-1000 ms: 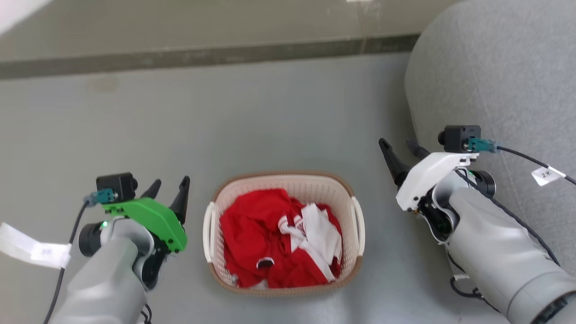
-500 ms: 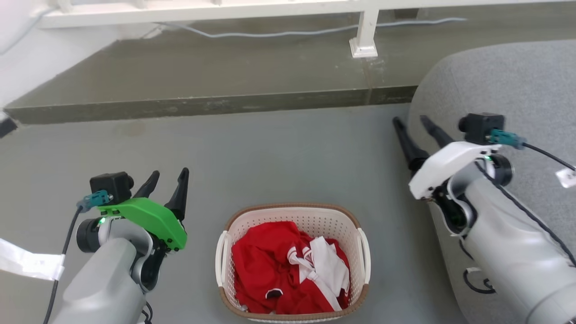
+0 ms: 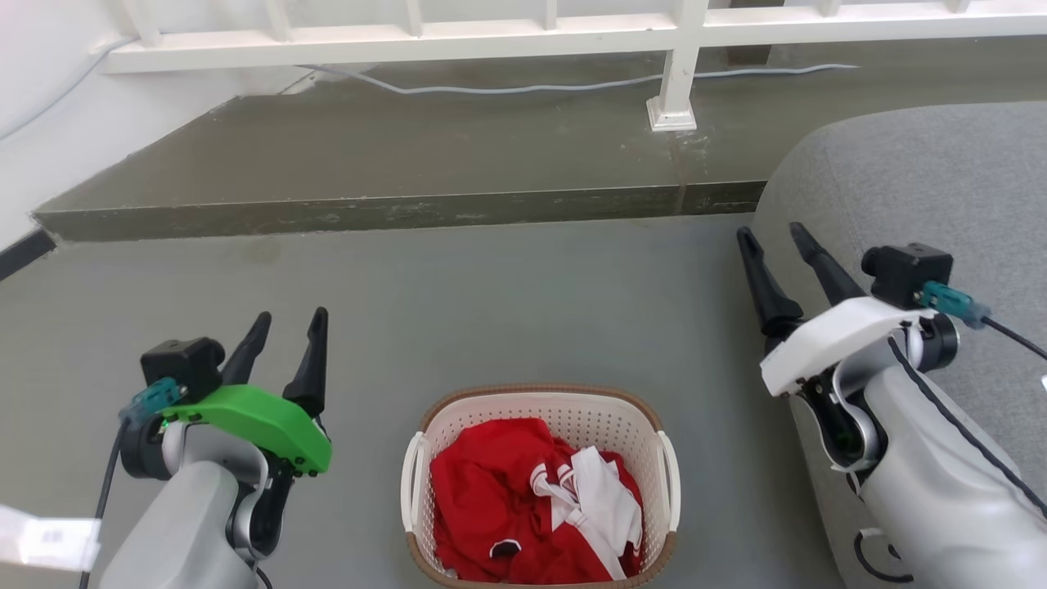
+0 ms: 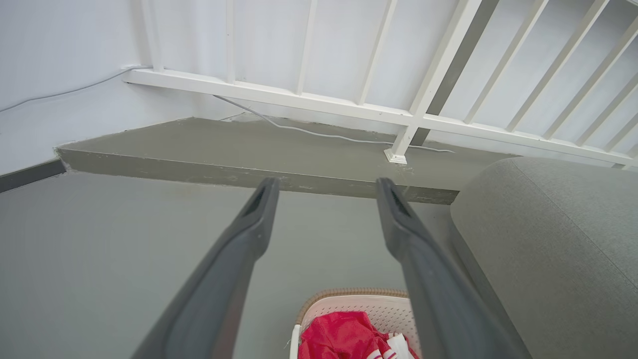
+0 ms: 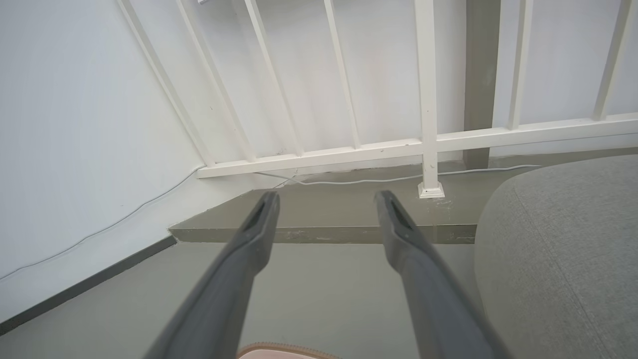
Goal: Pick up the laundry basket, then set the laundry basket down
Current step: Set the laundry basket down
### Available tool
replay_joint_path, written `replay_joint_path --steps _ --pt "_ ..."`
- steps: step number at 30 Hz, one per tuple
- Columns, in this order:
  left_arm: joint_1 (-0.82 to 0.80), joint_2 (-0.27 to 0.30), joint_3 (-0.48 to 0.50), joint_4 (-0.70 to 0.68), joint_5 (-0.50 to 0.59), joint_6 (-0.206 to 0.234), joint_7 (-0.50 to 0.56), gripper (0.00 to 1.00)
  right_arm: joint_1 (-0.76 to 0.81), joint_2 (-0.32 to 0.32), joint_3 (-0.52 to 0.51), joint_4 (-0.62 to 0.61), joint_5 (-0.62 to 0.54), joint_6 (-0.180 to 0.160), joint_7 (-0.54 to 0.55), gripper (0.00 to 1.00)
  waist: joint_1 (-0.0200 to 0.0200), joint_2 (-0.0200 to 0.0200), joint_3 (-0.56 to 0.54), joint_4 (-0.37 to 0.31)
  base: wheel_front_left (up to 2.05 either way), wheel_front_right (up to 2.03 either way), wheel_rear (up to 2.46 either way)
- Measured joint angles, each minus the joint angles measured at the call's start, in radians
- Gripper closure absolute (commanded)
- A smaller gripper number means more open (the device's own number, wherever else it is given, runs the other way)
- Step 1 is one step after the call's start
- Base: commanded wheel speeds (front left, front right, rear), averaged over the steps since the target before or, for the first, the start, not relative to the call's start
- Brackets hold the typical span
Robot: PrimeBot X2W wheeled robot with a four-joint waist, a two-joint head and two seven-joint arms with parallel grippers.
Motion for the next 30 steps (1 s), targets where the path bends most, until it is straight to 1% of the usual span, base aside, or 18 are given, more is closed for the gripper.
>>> replay_joint_path --steps 4,6,7,9,10,13,18,23,30 --pt "0.04 -0.009 0.059 -0.062 0.037 0.017 0.0 0.0 0.051 0.0 -0.042 -0.054 -0.035 -0.017 0.0 0.0 0.0 0.0 -0.006 0.0 0.0 0.0 0.0" --pt "0.061 -0.013 0.079 -0.086 0.046 0.017 0.0 0.0 0.079 0.001 -0.055 -0.073 -0.046 -0.018 0.0 0.0 0.0 0.0 -0.009 -0.001 0.0 0.0 0.0" --pt "0.072 -0.015 0.086 -0.098 0.051 0.017 0.0 0.0 0.093 0.002 -0.06 -0.081 -0.054 -0.026 0.0 0.0 0.0 0.0 -0.009 -0.001 0.0 0.0 0.0" --pt "0.084 -0.018 0.09 -0.107 0.057 0.017 0.0 0.0 0.106 0.002 -0.066 -0.089 -0.062 -0.027 0.0 0.0 0.0 0.0 -0.01 -0.002 0.0 0.0 0.0" --pt "0.105 -0.022 0.101 -0.127 0.084 0.022 0.0 0.0 0.128 0.003 -0.076 -0.104 -0.079 -0.027 0.0 0.0 0.0 0.0 -0.011 -0.003 0.0 0.0 0.0" --pt "0.121 -0.023 0.113 -0.143 0.104 0.026 0.0 0.0 0.145 0.006 -0.086 -0.12 -0.088 -0.027 0.0 0.0 0.0 0.0 -0.011 -0.005 0.0 0.0 0.0" --pt "0.162 -0.03 0.146 -0.179 0.122 0.038 0.0 0.0 0.174 0.014 -0.11 -0.161 -0.112 -0.027 0.0 0.0 0.0 0.0 -0.011 -0.008 0.0 0.0 0.0" --pt "0.202 -0.045 0.164 -0.208 0.158 0.038 0.0 0.0 0.206 0.021 -0.134 -0.188 -0.139 -0.027 0.0 0.0 0.0 0.0 -0.01 -0.01 0.0 0.0 0.0" --pt "0.229 -0.058 0.193 -0.245 0.182 0.038 0.0 0.0 0.235 0.034 -0.16 -0.217 -0.163 -0.027 0.0 0.0 0.0 0.0 -0.007 -0.01 0.0 0.0 0.0"
